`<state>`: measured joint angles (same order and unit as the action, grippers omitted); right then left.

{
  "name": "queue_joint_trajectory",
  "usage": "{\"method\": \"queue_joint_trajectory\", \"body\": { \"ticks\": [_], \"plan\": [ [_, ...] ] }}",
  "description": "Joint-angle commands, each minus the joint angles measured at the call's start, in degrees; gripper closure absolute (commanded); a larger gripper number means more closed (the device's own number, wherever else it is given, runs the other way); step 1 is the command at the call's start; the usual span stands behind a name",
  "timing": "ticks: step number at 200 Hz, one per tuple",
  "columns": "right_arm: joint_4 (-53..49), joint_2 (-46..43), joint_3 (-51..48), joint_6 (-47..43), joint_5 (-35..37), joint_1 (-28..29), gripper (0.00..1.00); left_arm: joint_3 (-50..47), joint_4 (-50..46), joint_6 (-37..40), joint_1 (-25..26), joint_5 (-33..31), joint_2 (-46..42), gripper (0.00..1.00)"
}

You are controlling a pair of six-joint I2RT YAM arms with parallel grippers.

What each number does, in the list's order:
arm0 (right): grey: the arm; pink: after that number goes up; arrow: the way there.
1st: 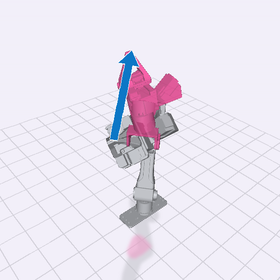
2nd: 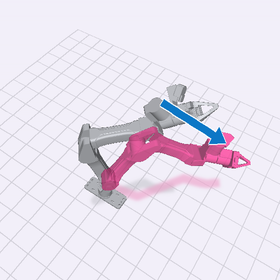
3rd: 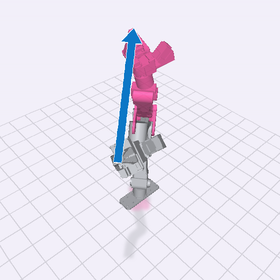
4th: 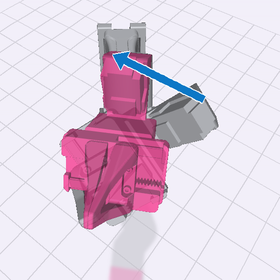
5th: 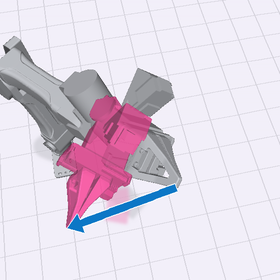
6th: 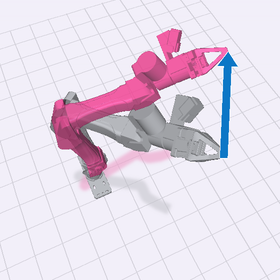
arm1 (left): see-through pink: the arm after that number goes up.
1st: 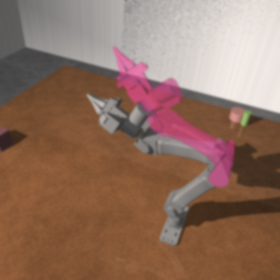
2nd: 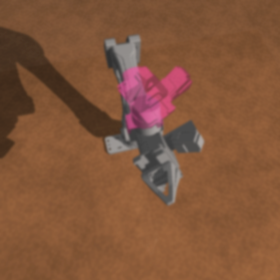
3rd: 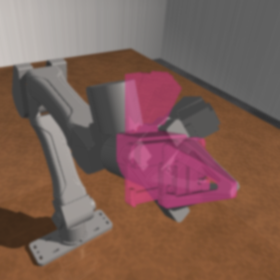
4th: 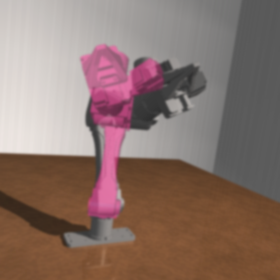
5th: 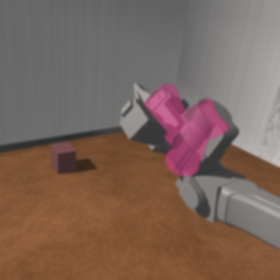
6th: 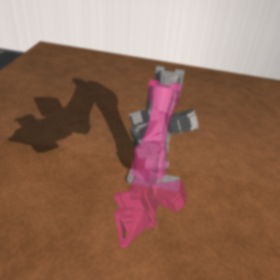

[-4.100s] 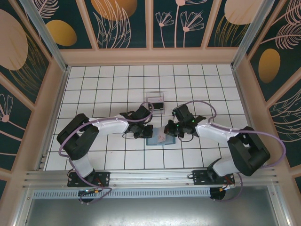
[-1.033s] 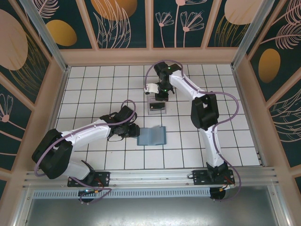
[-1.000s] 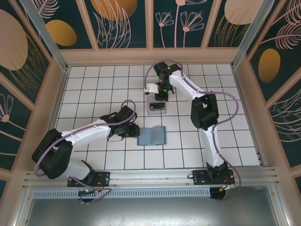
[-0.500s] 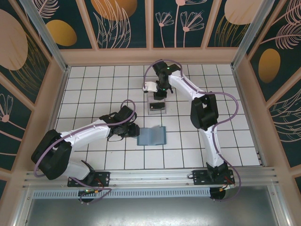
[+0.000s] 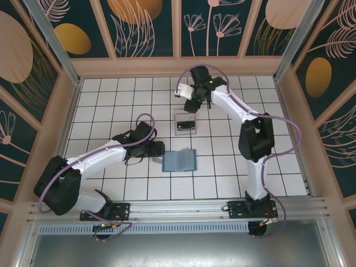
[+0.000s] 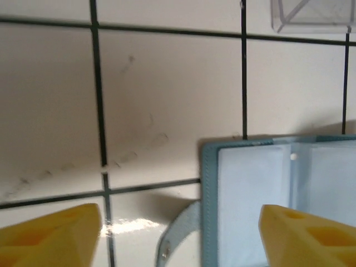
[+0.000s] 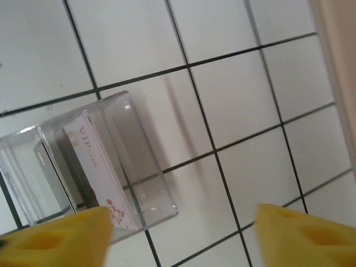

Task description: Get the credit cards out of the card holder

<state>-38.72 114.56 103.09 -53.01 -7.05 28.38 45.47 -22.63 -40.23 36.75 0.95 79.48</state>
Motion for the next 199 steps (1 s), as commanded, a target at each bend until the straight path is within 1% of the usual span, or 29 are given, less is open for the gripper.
{"method": "queue_joint_trajectory", "body": {
  "ticks": [1,5,9,29,51,68,101,113,122,127,137,141,155,165,170,193,199],
  "plan": [
    [9.8,-7.8,-8.5,6.0,0.6,-1.0,0.12,2.4,1.4,1.2,-1.5,-4.2,-1.2,0.02],
    [11.1,-9.0,-10.3,6.7,0.7,-1.2,0.03,2.7,1.4,1.5,-1.9,-4.7,-0.9,0.02],
    [12.4,-10.1,-12.1,7.5,0.9,-1.4,0.01,3.1,1.5,1.8,-2.3,-5.2,-0.7,0.01],
    [18.1,-15.4,-20.0,12.3,2.1,-2.6,0.01,4.8,1.3,4.0,-3.7,-8.9,1.0,0.02],
    [25.0,-21.3,-29.2,18.1,3.8,-4.1,0.01,5.2,3.2,6.7,-6.1,-12.8,2.3,0.01],
    [30.3,-25.5,-36.1,23.8,5.0,-6.2,0.01,5.0,6.1,9.1,-8.4,-14.6,2.9,0.02],
    [42.7,-33.2,-51.5,35.5,7.0,-11.1,0.01,4.4,10.7,12.0,-13.9,-21.8,4.0,0.01],
    [48.4,-35.6,-57.6,39.4,7.4,-13.3,0.01,1.7,15.1,13.6,-15.7,-26.1,3.2,0.02],
    [53.2,-37.2,-62.2,41.8,7.7,-14.9,0.01,-0.7,18.8,14.2,-16.9,-31.3,2.7,0.02],
    [56.1,-37.9,-64.7,43.1,9.1,-15.8,0.01,-2.1,20.7,14.4,-17.8,-33.7,2.7,0.01],
    [61.3,-38.8,-69.3,45.2,10.1,-17.9,0.01,-4.6,25.0,15.6,-20.0,-36.1,2.6,0.02],
    [63.2,-39.0,-70.8,45.9,10.5,-18.7,0.01,-5.6,26.7,16.2,-21.0,-36.2,2.6,0.02],
    [70.1,-38.8,-75.4,47.7,12.9,-21.1,0.01,-5.4,27.8,15.7,-25.2,-34.8,2.5,0.01],
    [75.0,-38.2,-78.2,48.6,13.6,-22.9,0.01,-6.2,30.7,17.5,-26.7,-34.1,1.6,0.01],
    [77.5,-37.7,-79.4,49.0,13.9,-23.5,0.01,-6.9,32.6,18.5,-27.1,-35.0,1.2,0.01],
    [90.5,-34.2,-84.0,50.2,14.4,-25.8,0.01,-14.4,50.6,29.2,-27.8,-36.0,0.2,0.01],
    [90.9,-33.5,-83.8,50.8,15.0,-25.9,0.01,-16.2,55.2,30.6,-28.4,-35.4,0.5,0.02]
  ]
}}
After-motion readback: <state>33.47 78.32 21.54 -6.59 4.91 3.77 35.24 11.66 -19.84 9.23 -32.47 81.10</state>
